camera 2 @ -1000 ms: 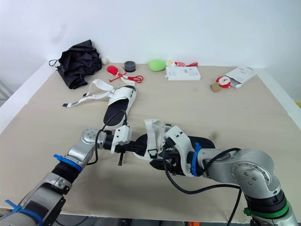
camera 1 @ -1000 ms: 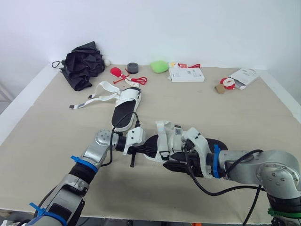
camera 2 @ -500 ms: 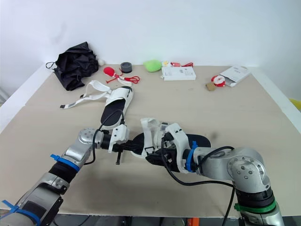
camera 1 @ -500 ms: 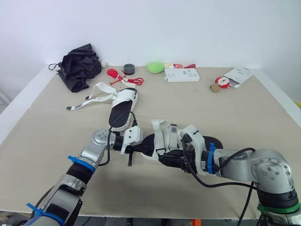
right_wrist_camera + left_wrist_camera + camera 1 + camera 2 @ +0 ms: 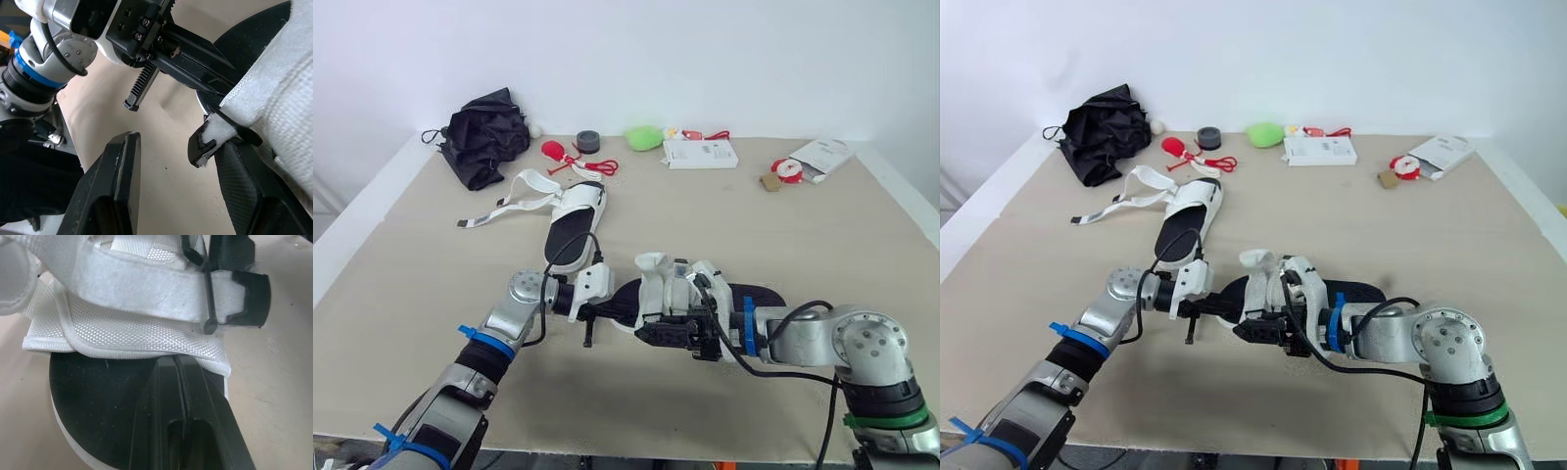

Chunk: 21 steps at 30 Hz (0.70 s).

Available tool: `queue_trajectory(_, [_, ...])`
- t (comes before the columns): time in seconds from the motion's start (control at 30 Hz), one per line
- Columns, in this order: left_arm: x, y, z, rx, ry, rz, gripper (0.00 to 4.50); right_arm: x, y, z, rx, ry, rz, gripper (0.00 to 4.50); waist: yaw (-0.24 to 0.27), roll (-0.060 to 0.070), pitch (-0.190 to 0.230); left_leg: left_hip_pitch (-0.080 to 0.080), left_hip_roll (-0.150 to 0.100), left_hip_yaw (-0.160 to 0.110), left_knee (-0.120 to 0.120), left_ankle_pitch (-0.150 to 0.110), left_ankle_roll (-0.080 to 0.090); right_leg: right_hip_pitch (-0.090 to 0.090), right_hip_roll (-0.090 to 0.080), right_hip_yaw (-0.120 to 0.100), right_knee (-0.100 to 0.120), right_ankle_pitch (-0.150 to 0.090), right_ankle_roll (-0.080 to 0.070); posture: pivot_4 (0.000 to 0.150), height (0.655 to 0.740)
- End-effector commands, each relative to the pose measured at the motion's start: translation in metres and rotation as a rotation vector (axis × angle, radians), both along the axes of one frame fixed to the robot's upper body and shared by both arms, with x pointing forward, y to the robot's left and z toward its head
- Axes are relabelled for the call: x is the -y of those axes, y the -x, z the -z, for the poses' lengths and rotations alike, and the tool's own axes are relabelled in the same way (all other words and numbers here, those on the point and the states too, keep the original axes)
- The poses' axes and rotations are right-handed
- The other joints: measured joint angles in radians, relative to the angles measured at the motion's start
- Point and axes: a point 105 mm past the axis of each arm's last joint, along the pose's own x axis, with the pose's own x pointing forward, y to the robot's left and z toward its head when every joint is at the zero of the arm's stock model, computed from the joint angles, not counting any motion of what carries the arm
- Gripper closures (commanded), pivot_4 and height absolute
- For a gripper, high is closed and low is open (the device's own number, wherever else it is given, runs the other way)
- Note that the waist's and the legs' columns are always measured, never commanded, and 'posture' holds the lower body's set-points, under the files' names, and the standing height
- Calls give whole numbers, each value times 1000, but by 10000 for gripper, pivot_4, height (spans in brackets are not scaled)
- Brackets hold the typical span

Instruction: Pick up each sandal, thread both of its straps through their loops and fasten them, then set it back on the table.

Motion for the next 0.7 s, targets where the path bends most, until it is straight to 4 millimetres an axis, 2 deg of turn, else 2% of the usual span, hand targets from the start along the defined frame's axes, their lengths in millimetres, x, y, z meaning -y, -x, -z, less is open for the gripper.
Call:
queue_trajectory(0.03, [-11,24,70,-216,-214,-19,45000,-2,-1,-14,43,-44,-10,19962,1,-2,1,0,-1,1,0,0,0,0,-1,0,0,0,0,1500,7400])
queue_trajectory(0.27, [-11,24,70,-214,-215,-19,45000,1,-8,-1,44,40,30,19962,1,-8,3,-1,-2,2,1,-1,2,0,-3,-1,-1,0,1,1500,7400])
queue_trajectory(0.37, [-11,24,70,-214,-216,-19,45000,7,-13,6,46,87,60,28769,1,-9,3,-1,-2,2,1,-1,2,0,-4,-1,-1,0,1,1500,7400])
queue_trajectory(0.43, [-11,24,70,-213,-217,-19,45000,8,-14,6,53,92,67,36001,1,-8,3,-1,-2,2,0,-1,2,0,-4,-1,-1,0,1,1500,7400])
queue_trajectory(0.47, [-11,24,70,-213,-217,-19,45000,8,-14,6,57,91,67,41607,1,-9,3,-1,-2,2,0,-1,2,0,-4,-1,-1,0,1,1500,7400])
queue_trajectory(0.5, [-11,24,70,-213,-217,-19,45000,8,-14,5,61,90,65,44070,1,-9,3,-1,-2,2,0,-1,2,0,-4,-1,-1,0,1,1500,7400])
queue_trajectory(0.6, [-11,23,70,-212,-216,-19,45000,6,-11,3,72,81,45,44772,1,-9,3,-1,-2,2,1,-1,2,0,-4,-1,-1,0,2,1500,7400])
queue_trajectory(0.7, [-11,23,70,-212,-216,-19,45000,-1,2,-6,95,39,-37,44772,1,-9,3,-1,-2,2,1,-1,2,0,-4,-2,-1,0,2,1500,7400])
